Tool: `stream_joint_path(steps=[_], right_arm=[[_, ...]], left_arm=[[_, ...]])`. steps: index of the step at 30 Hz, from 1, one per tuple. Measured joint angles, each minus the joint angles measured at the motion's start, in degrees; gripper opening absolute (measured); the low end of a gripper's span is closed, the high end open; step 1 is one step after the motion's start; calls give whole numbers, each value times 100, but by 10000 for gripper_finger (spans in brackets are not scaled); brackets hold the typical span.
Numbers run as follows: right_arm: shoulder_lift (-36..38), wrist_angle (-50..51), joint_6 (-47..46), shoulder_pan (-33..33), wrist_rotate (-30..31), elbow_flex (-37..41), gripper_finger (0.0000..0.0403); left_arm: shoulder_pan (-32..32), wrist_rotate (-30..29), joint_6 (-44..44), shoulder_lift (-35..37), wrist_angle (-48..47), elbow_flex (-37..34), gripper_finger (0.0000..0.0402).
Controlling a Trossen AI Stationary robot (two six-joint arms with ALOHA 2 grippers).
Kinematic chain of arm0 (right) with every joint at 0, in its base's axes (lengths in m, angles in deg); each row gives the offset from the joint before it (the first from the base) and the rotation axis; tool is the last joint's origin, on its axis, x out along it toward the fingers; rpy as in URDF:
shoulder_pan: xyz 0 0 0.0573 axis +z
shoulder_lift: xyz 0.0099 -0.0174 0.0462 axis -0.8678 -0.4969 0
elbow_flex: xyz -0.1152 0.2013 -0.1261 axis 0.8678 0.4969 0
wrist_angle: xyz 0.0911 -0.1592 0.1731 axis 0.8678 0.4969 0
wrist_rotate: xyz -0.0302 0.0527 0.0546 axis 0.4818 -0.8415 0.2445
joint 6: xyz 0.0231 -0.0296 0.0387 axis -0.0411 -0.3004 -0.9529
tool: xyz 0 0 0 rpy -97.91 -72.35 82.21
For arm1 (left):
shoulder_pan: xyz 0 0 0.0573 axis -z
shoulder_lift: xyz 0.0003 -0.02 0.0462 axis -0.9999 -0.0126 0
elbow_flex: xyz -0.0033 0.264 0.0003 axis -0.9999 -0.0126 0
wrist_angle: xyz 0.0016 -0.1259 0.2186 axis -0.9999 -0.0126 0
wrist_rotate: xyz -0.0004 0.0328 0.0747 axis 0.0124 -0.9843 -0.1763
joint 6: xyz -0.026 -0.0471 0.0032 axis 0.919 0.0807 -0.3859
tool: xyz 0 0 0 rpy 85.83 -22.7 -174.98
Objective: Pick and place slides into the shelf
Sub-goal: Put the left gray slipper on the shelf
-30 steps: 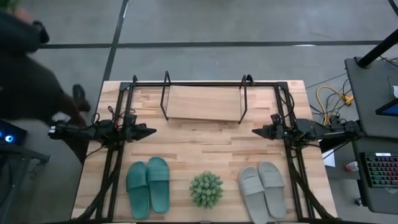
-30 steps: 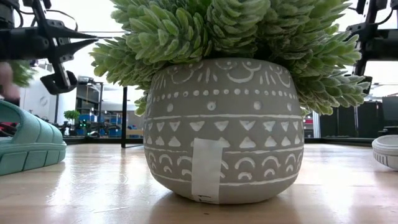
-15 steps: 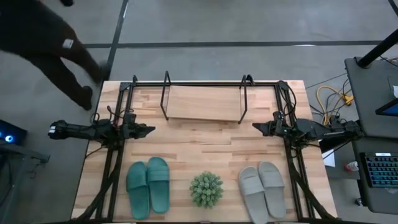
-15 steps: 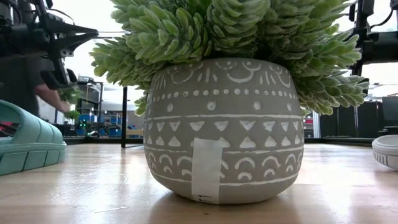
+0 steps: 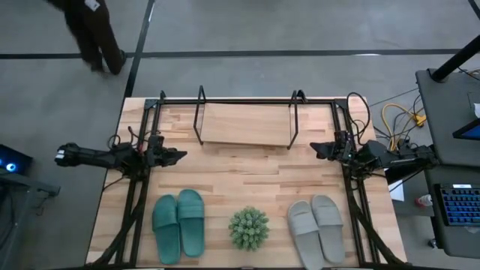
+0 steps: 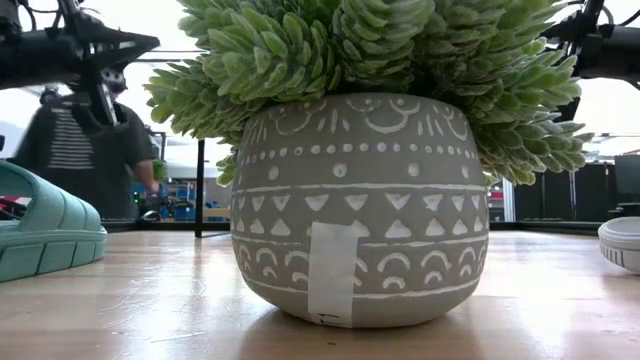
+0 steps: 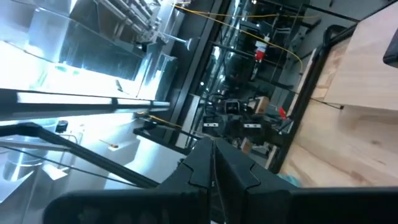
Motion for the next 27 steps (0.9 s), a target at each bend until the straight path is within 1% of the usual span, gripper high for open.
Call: stream_joint_path(steps=[4, 9, 14, 17, 22, 25, 27], right_arm=[[-99, 52, 153, 0, -36, -215, 9], [-588, 415, 674, 0, -47, -925, 9], [-1480, 1392, 987, 0, -200, -1942, 9], [-2114, 1839, 1037, 0, -374, -2493, 9], [-3074, 2021, 1308, 2, -853, -3271, 9], [-3586, 2074, 1506, 13, -1102, -3703, 9], [-3898, 2114, 1626, 37, -1232, -3990, 9]], left_arm=[[0, -2, -258, -344, 28, 313, 0], [0, -17, -606, -873, 135, 819, 0], [0, -4, -923, -1545, 134, 1529, 0], [0, 199, -1141, -2054, 153, 2022, 0], [5, 609, -1484, -3057, 166, 2846, 0], [12, 776, -1622, -3563, 214, 3206, 0], [48, 936, -1615, -3862, 574, 3432, 0]])
